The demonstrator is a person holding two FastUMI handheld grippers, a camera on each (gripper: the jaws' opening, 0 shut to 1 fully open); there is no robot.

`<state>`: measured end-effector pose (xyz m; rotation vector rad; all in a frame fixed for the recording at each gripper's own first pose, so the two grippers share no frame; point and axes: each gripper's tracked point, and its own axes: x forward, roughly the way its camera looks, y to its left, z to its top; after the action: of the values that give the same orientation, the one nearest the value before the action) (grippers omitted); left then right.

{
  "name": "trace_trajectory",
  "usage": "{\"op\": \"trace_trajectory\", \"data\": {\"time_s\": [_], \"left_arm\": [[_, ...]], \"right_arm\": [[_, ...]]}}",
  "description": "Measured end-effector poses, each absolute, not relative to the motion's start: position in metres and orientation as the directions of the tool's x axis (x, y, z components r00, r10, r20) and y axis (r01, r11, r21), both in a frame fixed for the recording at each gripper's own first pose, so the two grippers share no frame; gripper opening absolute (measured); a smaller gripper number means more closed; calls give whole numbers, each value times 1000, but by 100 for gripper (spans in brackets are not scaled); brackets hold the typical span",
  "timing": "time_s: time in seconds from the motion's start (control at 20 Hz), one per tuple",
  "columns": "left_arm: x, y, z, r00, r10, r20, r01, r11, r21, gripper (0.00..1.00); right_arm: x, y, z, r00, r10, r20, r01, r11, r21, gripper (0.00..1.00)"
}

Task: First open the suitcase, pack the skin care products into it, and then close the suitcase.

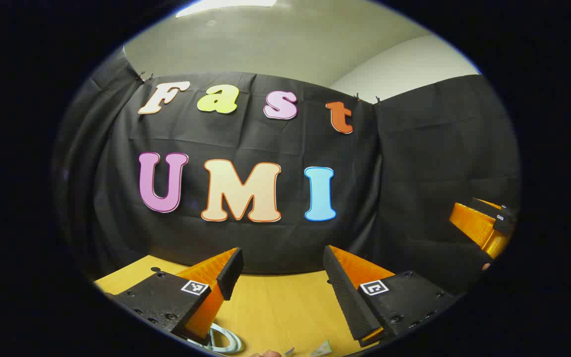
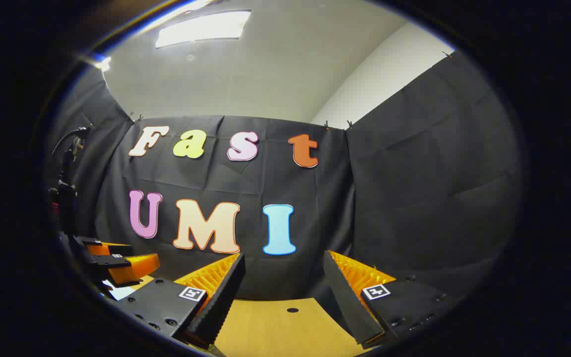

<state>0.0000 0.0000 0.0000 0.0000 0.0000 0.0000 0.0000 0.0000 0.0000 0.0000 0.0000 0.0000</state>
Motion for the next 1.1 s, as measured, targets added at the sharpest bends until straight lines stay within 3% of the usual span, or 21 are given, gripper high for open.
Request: {"op": "trace_trajectory", "data": {"time_s": [0.4,0.7,1.1], "left_arm": [[-32,63,-72,952,228,-206,-222,974,50,94],[-44,97,-172,854,163,-493,-141,987,82,95],[-27,113,-250,715,125,-688,-150,988,24,95]], "right_arm": [[8,46,-58,954,287,-89,-279,956,87,99],[22,84,-68,956,278,-98,-257,949,181,99],[33,117,-84,956,243,-166,-234,970,72,99]]}}
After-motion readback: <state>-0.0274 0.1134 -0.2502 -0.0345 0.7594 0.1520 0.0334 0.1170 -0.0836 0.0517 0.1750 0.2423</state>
